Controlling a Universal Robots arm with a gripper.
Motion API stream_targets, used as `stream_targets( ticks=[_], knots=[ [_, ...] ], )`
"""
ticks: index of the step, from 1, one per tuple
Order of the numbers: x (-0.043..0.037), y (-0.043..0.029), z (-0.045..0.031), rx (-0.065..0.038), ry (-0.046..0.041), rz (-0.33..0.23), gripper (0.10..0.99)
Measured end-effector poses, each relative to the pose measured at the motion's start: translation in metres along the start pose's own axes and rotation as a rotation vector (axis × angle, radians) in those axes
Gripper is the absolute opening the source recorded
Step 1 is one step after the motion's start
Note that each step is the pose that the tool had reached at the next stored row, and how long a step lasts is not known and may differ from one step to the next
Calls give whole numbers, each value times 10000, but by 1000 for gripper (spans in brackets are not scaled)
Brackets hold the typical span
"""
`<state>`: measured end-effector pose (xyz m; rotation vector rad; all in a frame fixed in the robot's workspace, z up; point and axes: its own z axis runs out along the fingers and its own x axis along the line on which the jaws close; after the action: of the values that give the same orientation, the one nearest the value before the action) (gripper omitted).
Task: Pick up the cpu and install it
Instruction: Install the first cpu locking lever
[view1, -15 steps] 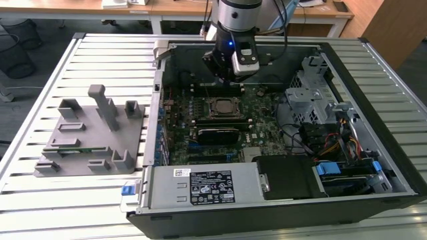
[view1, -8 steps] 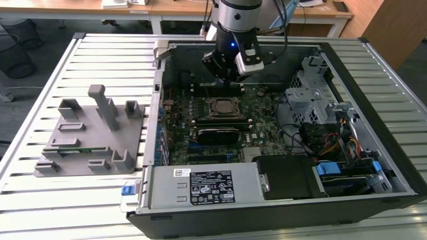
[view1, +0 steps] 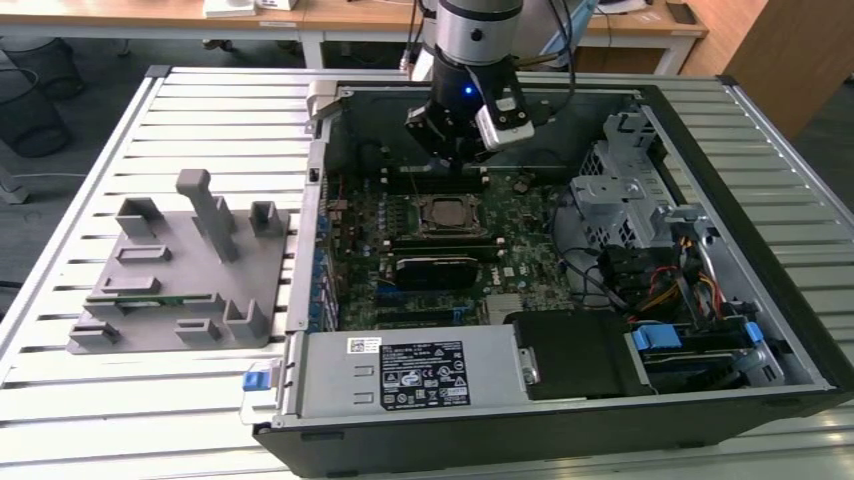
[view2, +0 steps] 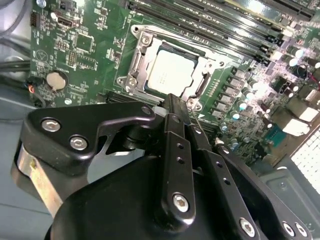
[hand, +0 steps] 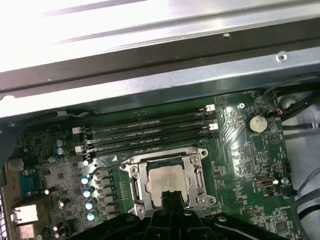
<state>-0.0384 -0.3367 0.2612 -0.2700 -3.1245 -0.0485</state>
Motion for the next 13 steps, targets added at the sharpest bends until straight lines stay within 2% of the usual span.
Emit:
stream_targets(
  ticks=[5, 11, 13],
  knots=[
    [41, -8, 14, -7, 17, -438, 106],
    [47, -9, 26, -1, 48, -1468, 106],
    [67, -13, 31, 3, 54, -1659, 106]
  ],
)
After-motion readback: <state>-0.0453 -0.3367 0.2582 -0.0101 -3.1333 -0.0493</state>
